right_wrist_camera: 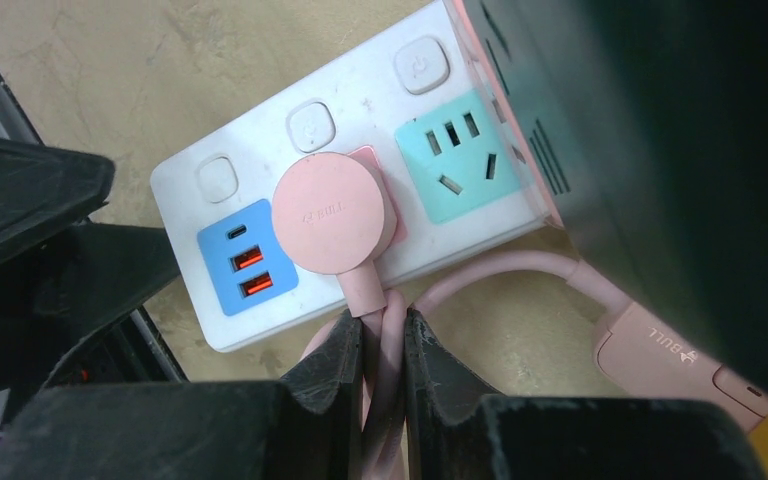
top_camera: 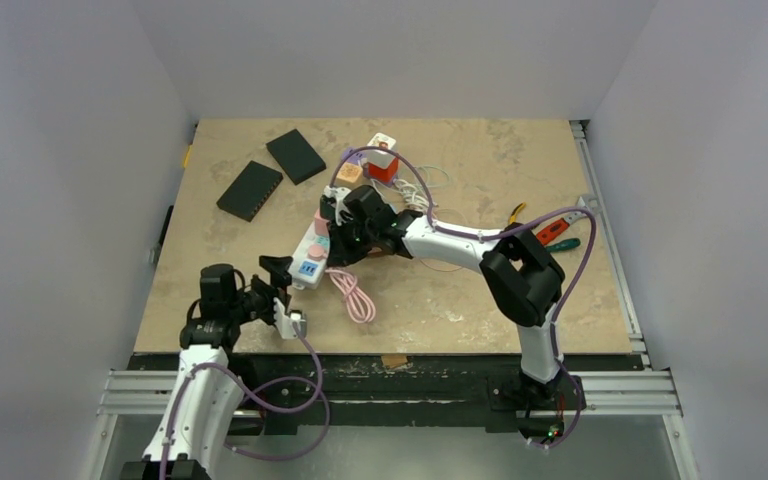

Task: Pull the plug off the socket
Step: Remove the plug from the socket.

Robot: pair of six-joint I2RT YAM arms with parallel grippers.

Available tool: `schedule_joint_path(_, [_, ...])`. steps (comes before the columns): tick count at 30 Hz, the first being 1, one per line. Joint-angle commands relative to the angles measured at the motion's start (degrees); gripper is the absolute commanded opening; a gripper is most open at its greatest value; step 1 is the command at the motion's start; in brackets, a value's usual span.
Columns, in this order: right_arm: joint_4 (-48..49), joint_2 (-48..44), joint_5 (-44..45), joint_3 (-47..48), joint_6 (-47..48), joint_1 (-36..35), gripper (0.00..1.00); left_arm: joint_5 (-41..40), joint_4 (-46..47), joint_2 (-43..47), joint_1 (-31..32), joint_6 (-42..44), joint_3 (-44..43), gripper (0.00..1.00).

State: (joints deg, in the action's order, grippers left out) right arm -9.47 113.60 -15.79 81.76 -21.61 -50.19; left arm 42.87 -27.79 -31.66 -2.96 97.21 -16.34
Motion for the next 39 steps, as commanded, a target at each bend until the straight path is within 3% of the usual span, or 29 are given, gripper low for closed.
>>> schedule_joint_path(1, [6.39, -6.71, -5.92, 5.18, -3.5, 0.2, 0.0, 5.12, 23.26, -4.08, 0.19, -2.08, 3.71, 0.96])
schedule_joint_path(4, [6.11, -6.81, -6.61, 5.31, -3.66, 0.2, 0.0, 5.27, 36.15, -6.89, 0.19, -6.81, 5.47, 0.93])
schedule_joint_path(8, [6.15, -6.9, -8.08, 5.44, -4.12, 0.19, 0.0, 5.65, 42.66, -7.99, 0.2, -9.25, 7.17, 0.88])
schedule_joint_path(17, [6.19, -6.29, -11.46, 6.25, -5.32, 0.19, 0.0, 8.08, 41.86, -9.19, 0.78, -3.63, 8.69, 0.81])
schedule_joint_path(24, [6.17, -6.99, -11.06, 5.73, -5.29, 0.19, 0.0, 9.76, 32.74, -7.84, 0.94, 5.32, 8.7, 0.87])
schedule_joint_path(29, [5.49, -6.99, -11.08, 5.97, -4.75, 0.19, 0.0, 11.42, 32.01, -7.42, 0.9, 8.5, 9.72, 0.9])
schedule_joint_path(33, [5.27, -7.29, -11.49, 5.81, -4.41, 0.27, 0.0, 12.4, 41.99, -6.75, 0.85, 2.14, 12.34, 0.78])
schedule_joint_path(39, [5.53, -7.89, -12.1, 5.63, -4.44, 0.4, 0.0, 11.1, 45.55, -7.04, 0.72, -1.39, 12.17, 0.57])
